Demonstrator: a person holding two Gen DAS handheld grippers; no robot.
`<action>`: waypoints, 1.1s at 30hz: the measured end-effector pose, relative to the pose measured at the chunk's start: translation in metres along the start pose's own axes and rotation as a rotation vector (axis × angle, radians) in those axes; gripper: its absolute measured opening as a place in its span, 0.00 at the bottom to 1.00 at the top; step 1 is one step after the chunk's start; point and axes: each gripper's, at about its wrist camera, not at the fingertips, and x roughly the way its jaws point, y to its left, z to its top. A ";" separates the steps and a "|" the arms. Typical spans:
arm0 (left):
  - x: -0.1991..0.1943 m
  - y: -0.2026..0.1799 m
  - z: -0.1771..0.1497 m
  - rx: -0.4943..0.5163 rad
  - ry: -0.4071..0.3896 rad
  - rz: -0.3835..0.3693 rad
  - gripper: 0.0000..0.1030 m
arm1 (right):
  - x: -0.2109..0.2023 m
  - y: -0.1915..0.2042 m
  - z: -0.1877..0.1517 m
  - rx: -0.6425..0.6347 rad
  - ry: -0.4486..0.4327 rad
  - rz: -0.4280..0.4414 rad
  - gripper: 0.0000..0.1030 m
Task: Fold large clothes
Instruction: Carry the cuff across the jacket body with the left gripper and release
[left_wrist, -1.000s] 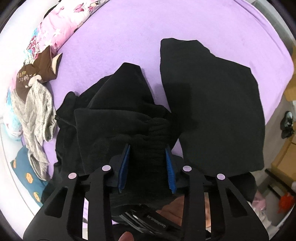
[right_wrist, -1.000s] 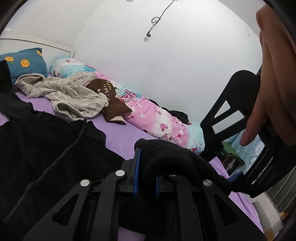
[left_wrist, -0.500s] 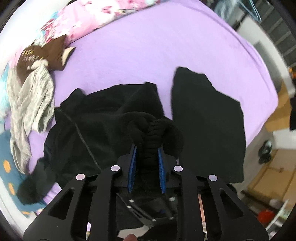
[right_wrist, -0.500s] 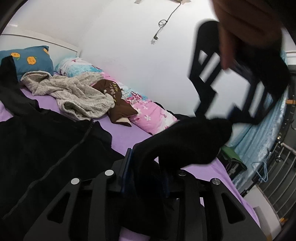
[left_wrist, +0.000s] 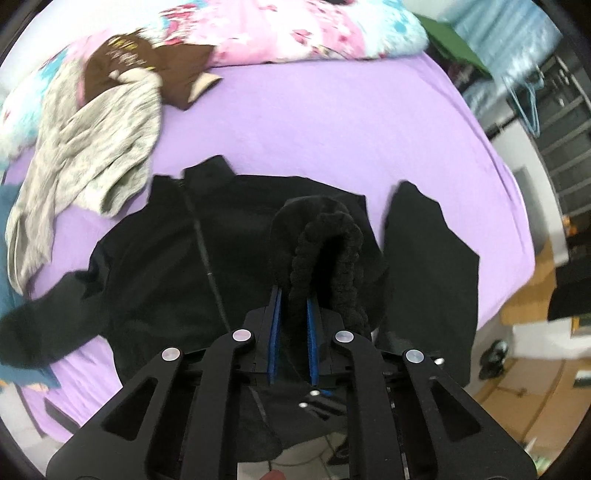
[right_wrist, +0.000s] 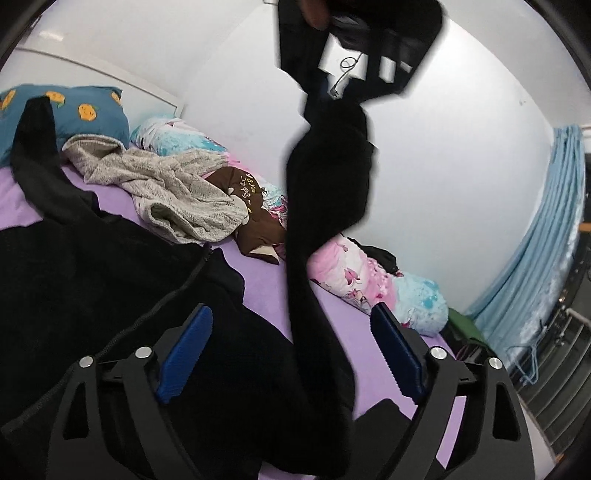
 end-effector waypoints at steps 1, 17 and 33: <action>-0.002 0.011 -0.004 -0.012 -0.020 0.012 0.11 | 0.004 0.001 -0.002 -0.005 0.015 -0.003 0.86; 0.015 0.174 -0.054 -0.194 -0.155 0.103 0.02 | 0.042 0.026 -0.036 -0.014 0.173 0.287 0.87; 0.175 0.261 -0.131 -0.476 -0.018 -0.150 0.72 | 0.061 0.037 -0.051 -0.014 0.279 0.326 0.87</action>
